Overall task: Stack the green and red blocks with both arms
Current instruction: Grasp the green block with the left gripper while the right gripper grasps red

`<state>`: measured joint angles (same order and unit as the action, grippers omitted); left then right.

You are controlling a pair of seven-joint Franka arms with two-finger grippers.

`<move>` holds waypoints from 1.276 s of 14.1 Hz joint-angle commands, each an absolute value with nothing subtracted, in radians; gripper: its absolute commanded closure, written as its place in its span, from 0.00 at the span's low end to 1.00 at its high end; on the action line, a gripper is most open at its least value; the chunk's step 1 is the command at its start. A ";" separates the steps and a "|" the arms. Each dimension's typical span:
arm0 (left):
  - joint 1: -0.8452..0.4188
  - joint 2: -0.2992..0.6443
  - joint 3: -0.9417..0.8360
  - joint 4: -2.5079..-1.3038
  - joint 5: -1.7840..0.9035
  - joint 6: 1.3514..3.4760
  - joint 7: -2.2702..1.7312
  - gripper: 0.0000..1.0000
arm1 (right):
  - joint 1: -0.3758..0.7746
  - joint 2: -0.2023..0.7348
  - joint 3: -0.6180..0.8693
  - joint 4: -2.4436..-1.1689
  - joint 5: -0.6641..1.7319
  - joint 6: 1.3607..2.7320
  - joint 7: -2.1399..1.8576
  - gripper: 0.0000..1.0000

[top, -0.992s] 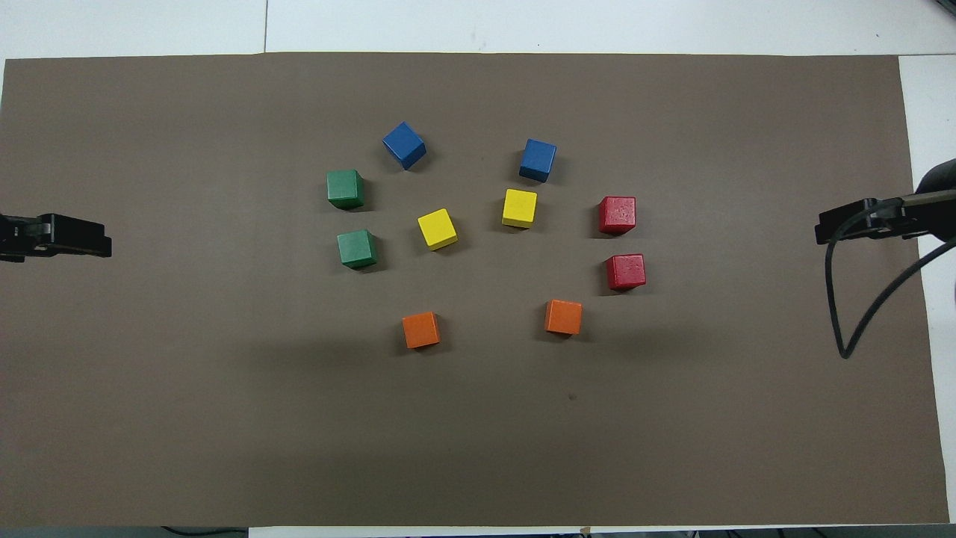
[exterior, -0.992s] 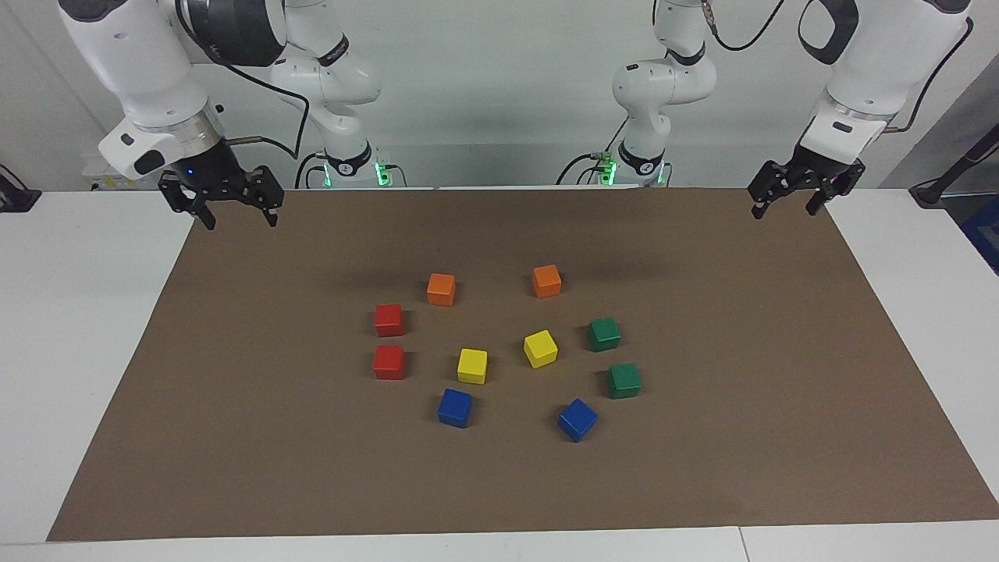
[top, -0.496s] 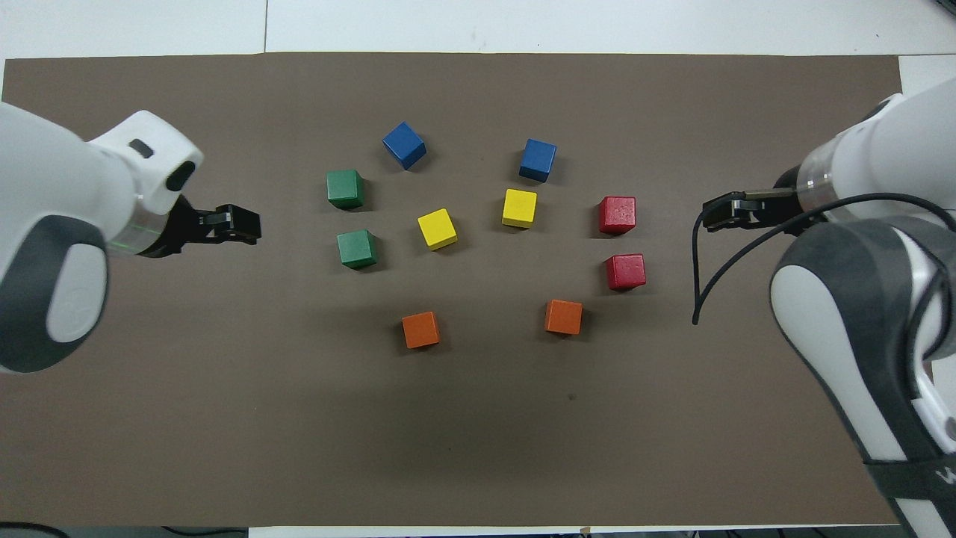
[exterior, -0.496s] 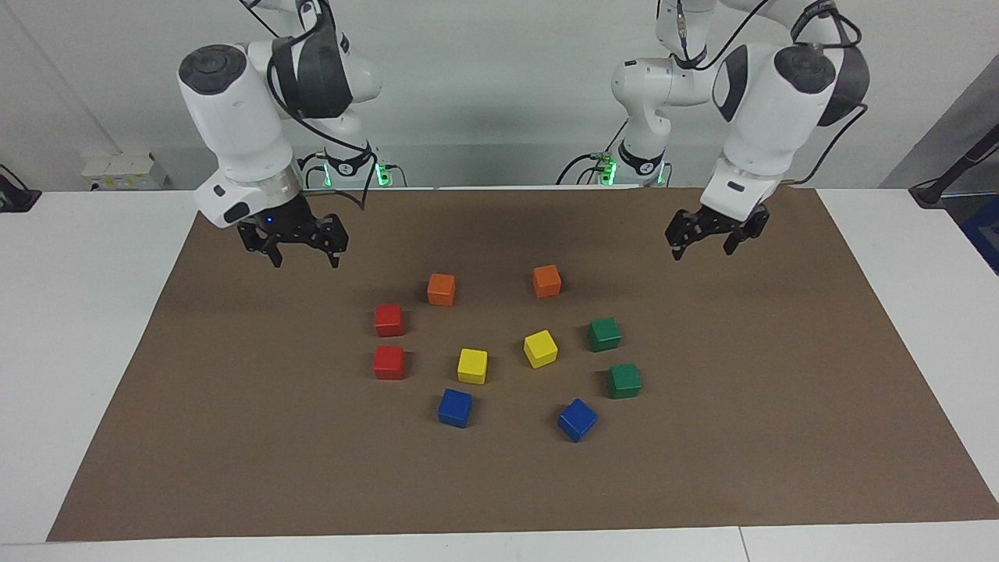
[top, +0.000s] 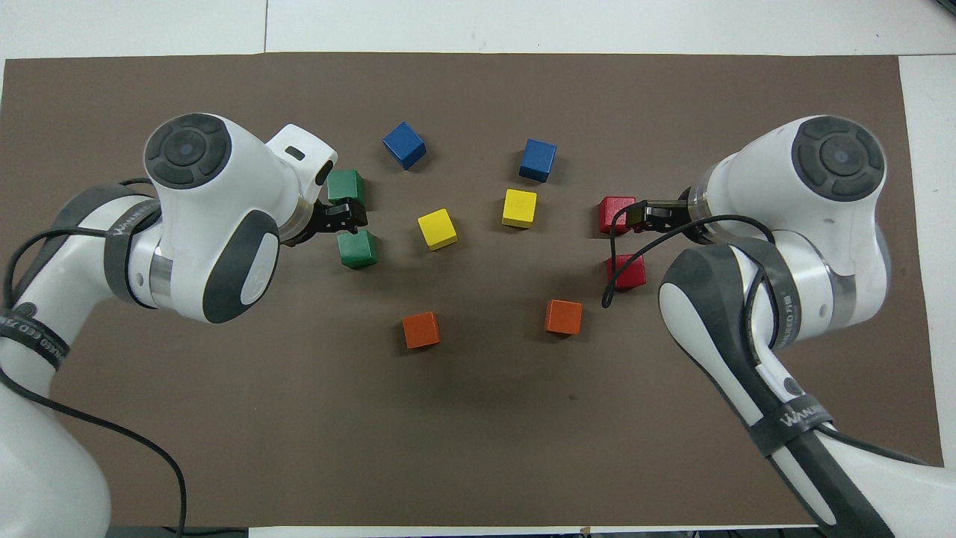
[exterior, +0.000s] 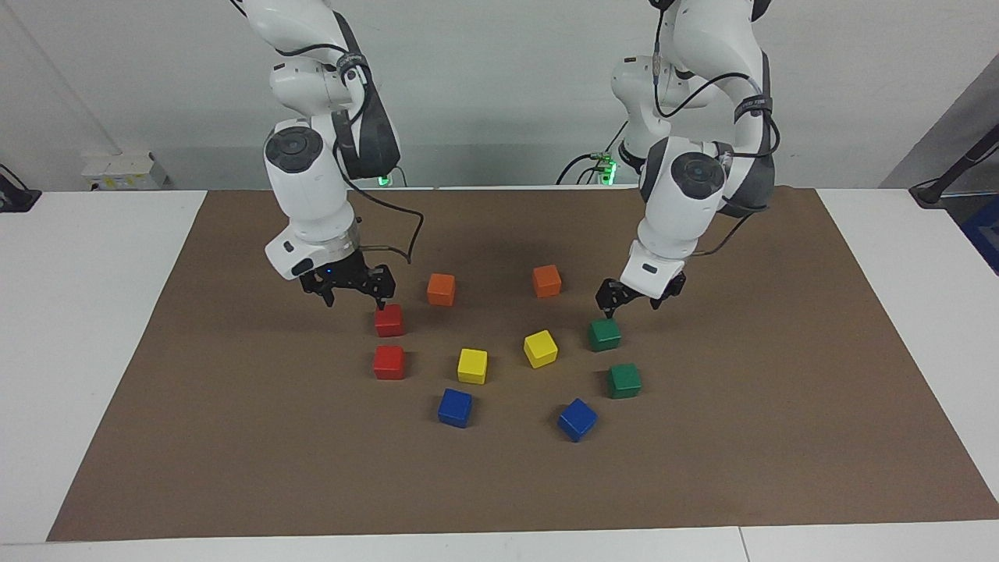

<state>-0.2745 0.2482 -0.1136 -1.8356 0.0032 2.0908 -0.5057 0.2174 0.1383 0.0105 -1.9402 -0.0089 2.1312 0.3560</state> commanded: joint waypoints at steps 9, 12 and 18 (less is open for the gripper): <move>-0.310 0.330 -0.097 -1.893 0.017 2.261 -0.561 0.00 | 0.255 0.127 0.012 -2.152 -0.012 2.341 0.408 0.00; -0.314 0.333 -0.097 -1.911 0.018 2.279 -0.549 0.00 | 0.256 0.132 0.014 -2.166 -0.012 2.353 0.403 0.00; -0.319 0.364 -0.097 -1.913 0.049 2.304 -0.548 0.00 | 0.276 0.156 0.012 -2.200 -0.012 2.430 0.402 0.00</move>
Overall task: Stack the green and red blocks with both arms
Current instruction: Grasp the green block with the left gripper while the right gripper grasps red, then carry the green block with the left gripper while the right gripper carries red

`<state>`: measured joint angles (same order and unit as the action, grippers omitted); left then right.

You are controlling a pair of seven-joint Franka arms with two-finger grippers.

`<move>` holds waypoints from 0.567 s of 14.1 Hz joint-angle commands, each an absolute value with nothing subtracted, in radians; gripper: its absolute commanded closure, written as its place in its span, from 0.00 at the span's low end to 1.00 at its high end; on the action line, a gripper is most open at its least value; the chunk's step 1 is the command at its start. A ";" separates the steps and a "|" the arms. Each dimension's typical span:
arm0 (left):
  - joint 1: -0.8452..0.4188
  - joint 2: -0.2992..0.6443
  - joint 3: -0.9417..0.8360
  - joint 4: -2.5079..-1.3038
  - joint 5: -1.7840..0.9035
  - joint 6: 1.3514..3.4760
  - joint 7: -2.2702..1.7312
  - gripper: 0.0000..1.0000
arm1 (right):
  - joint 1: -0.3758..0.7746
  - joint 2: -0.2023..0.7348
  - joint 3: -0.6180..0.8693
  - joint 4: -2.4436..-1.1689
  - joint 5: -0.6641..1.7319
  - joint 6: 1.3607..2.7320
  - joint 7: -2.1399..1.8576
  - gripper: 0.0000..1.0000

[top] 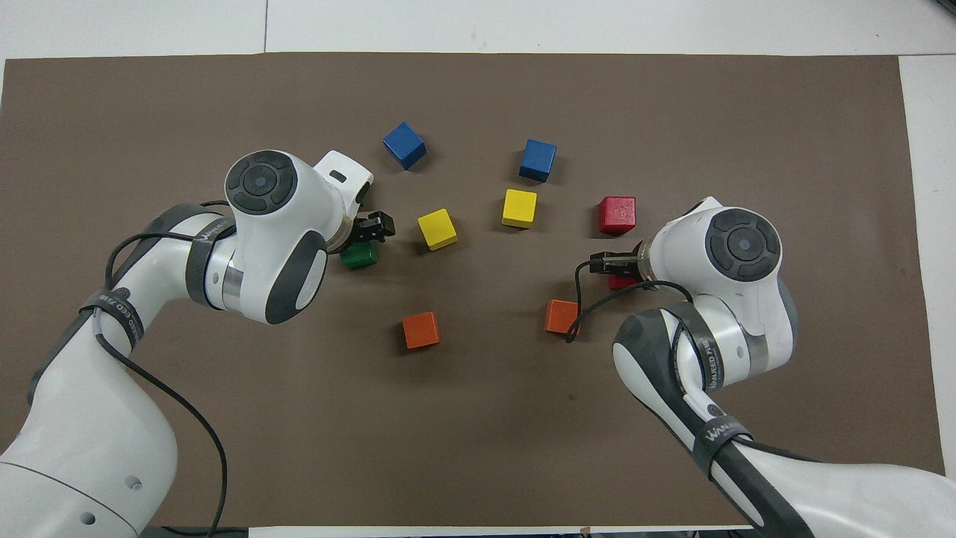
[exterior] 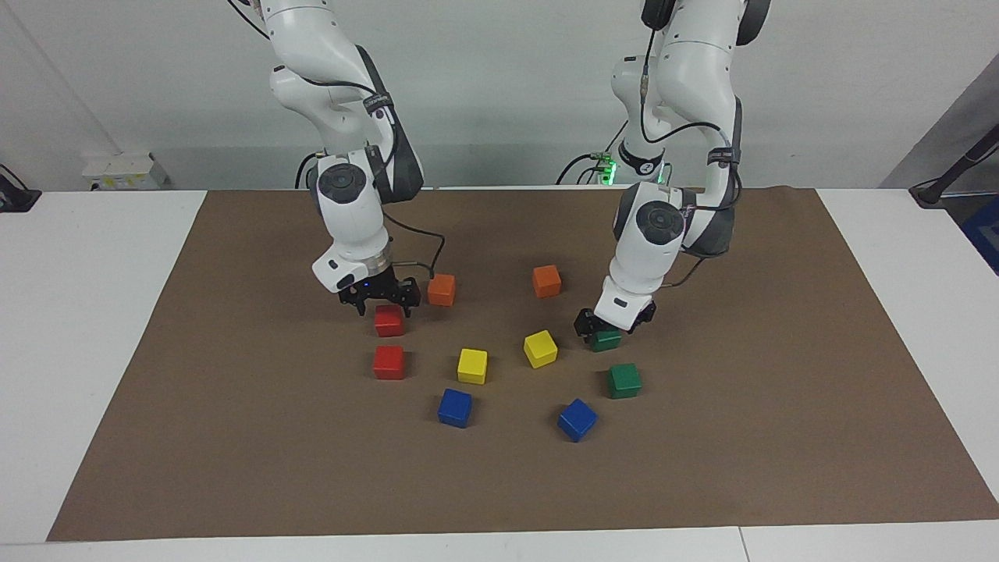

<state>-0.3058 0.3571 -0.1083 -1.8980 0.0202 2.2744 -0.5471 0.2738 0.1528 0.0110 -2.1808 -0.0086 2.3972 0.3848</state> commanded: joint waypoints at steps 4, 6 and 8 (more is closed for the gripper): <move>-0.319 0.371 -0.097 -1.913 0.067 2.307 -0.548 0.00 | 0.276 0.175 0.012 -2.200 -0.012 2.438 0.378 0.36; -0.325 0.373 -0.097 -1.914 0.069 2.325 -0.546 0.28 | 0.270 0.173 0.012 -2.198 -0.012 2.412 0.331 0.86; -0.334 0.371 -0.097 -1.924 0.096 2.330 -0.549 0.69 | 0.255 0.172 0.011 -2.146 -0.012 2.318 0.312 1.00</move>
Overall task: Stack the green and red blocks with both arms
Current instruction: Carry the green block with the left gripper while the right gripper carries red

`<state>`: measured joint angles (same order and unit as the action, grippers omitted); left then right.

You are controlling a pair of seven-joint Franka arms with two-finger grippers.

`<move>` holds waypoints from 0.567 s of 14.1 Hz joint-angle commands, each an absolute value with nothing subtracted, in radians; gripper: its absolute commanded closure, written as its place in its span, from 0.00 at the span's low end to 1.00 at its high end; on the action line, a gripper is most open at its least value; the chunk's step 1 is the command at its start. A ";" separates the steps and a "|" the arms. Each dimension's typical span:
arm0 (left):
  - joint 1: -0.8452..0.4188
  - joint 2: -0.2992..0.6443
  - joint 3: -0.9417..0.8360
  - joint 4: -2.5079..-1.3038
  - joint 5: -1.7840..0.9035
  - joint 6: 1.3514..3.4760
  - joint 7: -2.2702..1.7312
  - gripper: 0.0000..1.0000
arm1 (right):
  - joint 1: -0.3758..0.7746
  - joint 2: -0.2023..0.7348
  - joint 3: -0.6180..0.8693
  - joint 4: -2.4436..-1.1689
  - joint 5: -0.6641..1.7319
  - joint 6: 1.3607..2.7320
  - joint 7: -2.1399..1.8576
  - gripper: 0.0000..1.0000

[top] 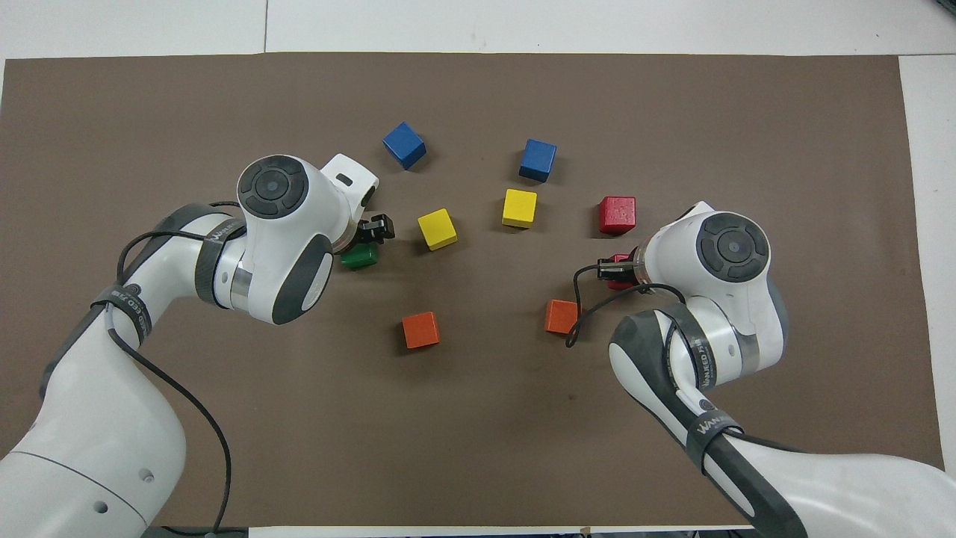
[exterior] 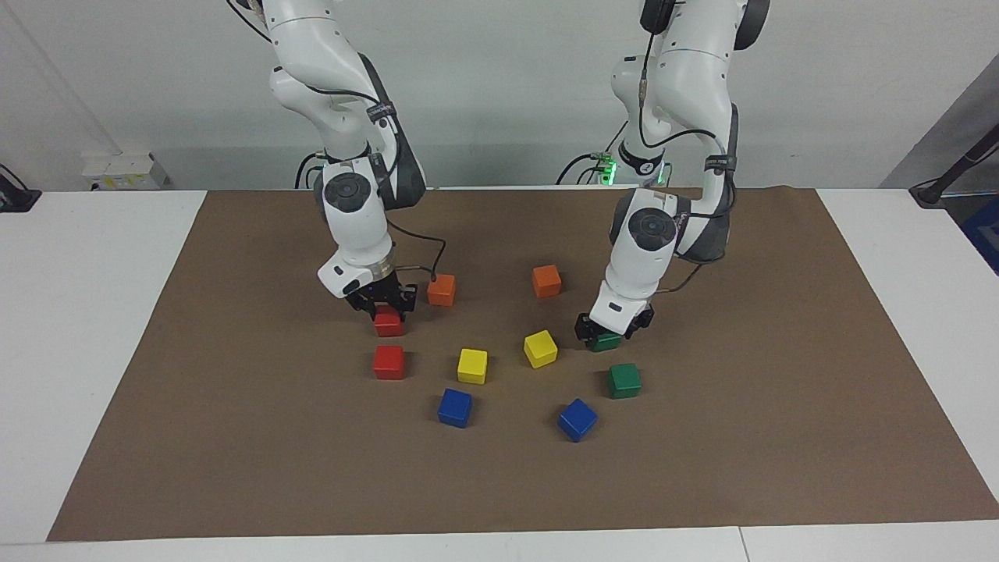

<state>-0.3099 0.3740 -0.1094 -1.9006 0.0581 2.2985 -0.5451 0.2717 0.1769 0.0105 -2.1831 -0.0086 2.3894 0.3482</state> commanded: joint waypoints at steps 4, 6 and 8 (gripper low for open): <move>-0.341 0.367 -0.097 -1.931 0.143 2.319 -0.546 1.00 | 0.151 0.202 0.009 -1.846 -0.020 2.036 0.136 1.00; -0.327 0.350 -0.094 -1.924 0.143 2.307 -0.540 1.00 | 0.069 0.230 0.011 -1.801 -0.021 2.069 0.004 1.00; -0.249 0.296 -0.101 -1.916 0.135 2.255 -0.487 1.00 | 0.017 0.238 0.009 -1.828 -0.021 2.132 -0.087 1.00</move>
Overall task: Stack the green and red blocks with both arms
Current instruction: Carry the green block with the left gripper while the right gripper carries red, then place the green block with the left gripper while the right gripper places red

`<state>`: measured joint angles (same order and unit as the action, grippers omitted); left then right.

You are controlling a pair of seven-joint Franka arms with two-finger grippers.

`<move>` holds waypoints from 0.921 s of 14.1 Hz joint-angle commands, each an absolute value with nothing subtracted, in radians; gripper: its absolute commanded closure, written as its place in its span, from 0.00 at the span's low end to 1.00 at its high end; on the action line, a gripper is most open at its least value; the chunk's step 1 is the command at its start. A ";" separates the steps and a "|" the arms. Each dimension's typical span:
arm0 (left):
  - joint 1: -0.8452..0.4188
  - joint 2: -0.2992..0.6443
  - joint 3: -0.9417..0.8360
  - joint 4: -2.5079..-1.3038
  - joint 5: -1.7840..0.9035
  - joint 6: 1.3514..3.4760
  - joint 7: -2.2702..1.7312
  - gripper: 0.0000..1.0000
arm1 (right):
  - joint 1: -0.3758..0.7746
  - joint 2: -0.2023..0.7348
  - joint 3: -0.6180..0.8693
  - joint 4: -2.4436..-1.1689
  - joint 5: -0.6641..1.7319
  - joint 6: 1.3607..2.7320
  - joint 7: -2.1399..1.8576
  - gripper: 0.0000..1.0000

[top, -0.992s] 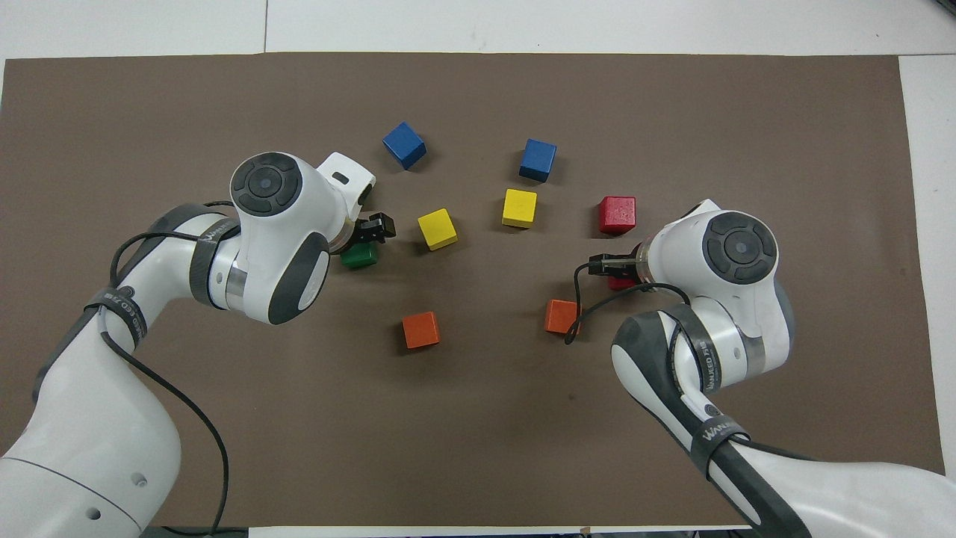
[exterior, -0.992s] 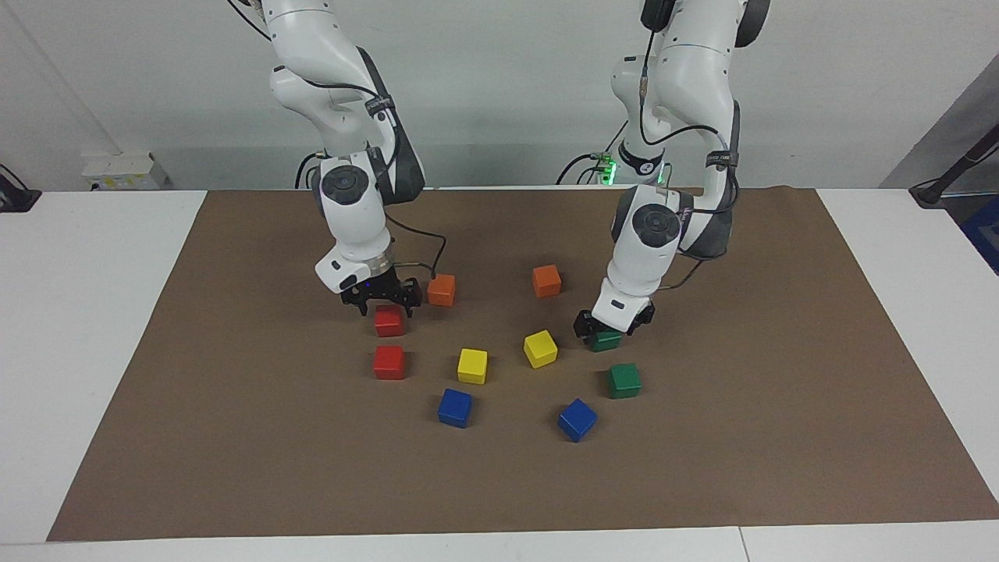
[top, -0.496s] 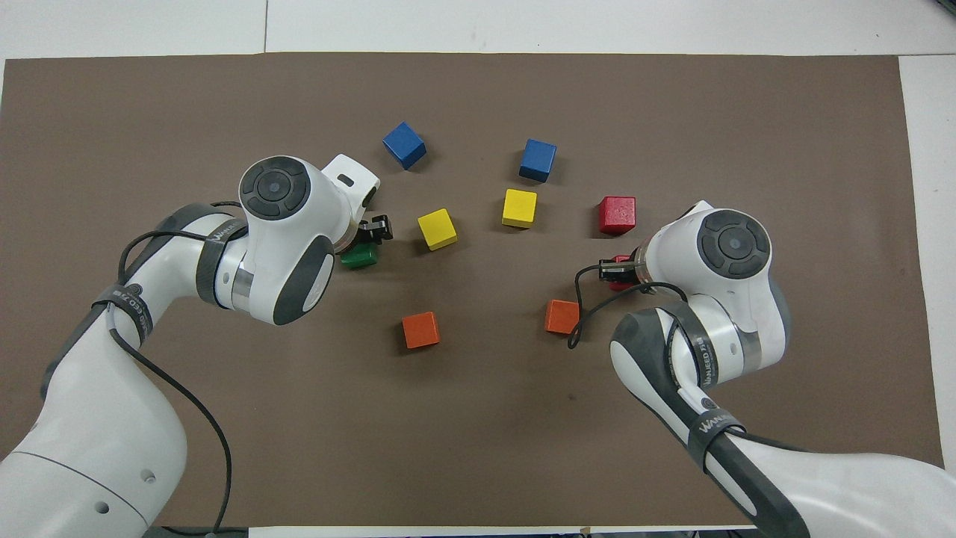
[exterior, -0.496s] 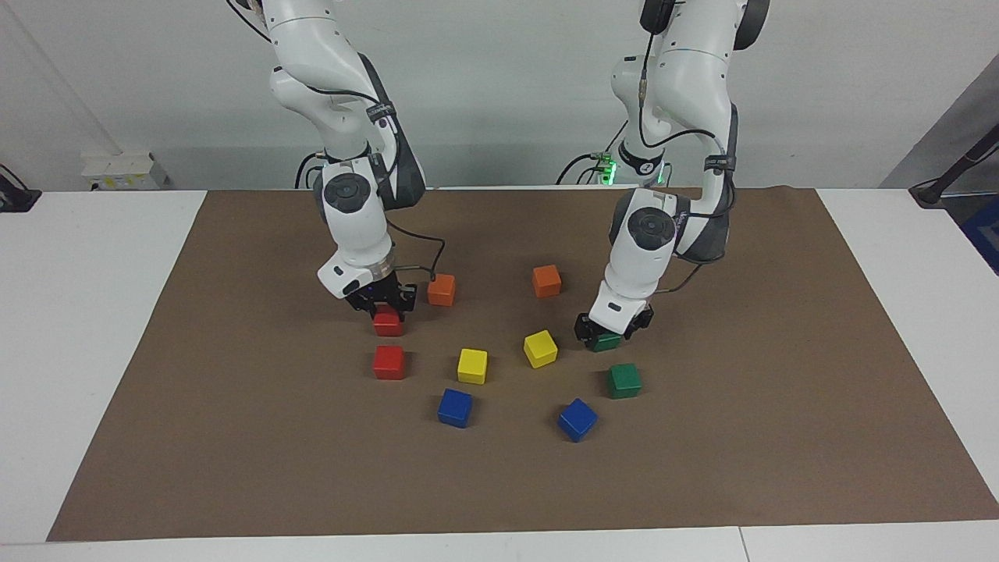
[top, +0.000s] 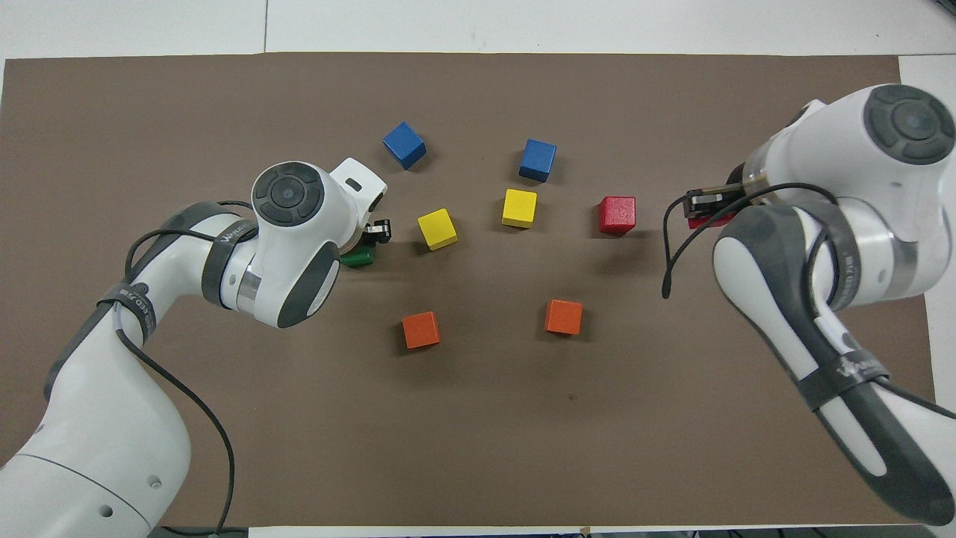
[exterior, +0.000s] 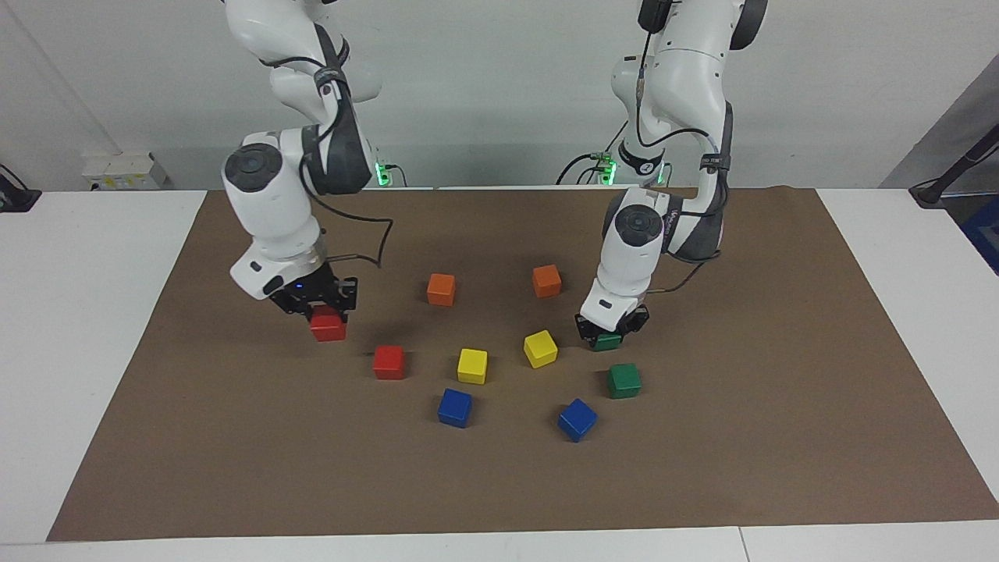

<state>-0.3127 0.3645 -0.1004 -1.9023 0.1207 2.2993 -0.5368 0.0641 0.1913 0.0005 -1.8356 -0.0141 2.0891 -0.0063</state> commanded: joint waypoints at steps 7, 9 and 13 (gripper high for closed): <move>0.111 0.199 -0.097 -1.927 -0.025 2.151 0.100 1.00 | -0.090 0.245 0.011 -1.972 -0.017 2.292 -0.173 1.00; 0.181 0.202 -0.094 -1.936 -0.025 2.167 0.236 1.00 | -0.104 0.245 0.011 -2.008 -0.017 2.321 -0.181 1.00; 0.253 0.225 -0.092 -1.986 -0.025 2.288 0.369 1.00 | -0.127 0.245 0.011 -2.045 -0.014 2.353 -0.218 1.00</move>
<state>0.2263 0.2223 -0.0839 -1.9392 -0.0052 2.2039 0.2954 -0.1035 0.2635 -0.0016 -2.0073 -0.0142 2.3094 -0.1876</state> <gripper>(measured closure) 0.454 0.454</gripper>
